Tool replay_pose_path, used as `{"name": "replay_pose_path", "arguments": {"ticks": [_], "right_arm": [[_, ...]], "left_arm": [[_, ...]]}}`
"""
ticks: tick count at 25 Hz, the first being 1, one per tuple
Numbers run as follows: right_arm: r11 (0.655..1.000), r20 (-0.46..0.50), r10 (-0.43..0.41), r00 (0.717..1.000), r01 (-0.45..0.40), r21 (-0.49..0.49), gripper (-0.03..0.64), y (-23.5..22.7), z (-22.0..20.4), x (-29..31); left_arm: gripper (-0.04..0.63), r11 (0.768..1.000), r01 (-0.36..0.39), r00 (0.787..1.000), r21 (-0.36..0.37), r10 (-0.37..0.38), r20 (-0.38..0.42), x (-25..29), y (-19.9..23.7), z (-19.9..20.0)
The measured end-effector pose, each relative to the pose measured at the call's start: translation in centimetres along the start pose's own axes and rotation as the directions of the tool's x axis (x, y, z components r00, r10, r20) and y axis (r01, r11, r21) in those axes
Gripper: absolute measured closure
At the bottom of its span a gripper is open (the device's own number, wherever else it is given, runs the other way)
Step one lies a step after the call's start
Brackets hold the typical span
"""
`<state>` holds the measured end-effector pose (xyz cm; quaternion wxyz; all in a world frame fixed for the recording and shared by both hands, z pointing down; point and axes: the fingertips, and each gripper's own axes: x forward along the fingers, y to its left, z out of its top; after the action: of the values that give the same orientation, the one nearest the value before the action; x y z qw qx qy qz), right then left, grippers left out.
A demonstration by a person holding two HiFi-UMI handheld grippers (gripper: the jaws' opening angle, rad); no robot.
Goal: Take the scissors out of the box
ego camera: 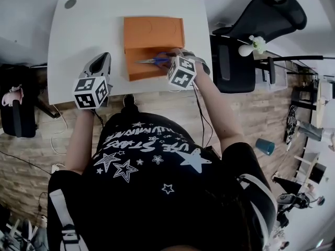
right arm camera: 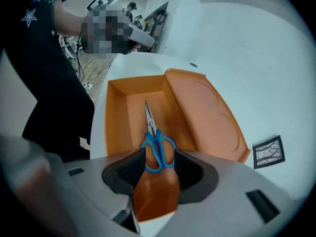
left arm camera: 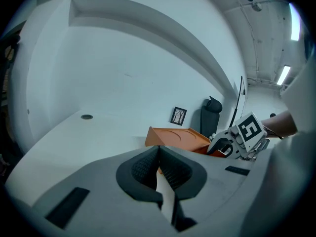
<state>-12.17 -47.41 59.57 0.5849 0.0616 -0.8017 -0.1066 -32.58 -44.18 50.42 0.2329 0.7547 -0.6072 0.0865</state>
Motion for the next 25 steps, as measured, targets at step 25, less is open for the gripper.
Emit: {"name": "replay_pose_path", "arguments": {"ticks": [25], "right_arm": [[0.976, -0.193, 0.205, 0.960, -0.214, -0.028, 0.475, 0.0, -0.2, 3.9]], "left_arm": [[0.577, 0.999, 0.034, 0.999, -0.023, -0.035, -0.034, 4.6, 2.9, 0.5]]}}
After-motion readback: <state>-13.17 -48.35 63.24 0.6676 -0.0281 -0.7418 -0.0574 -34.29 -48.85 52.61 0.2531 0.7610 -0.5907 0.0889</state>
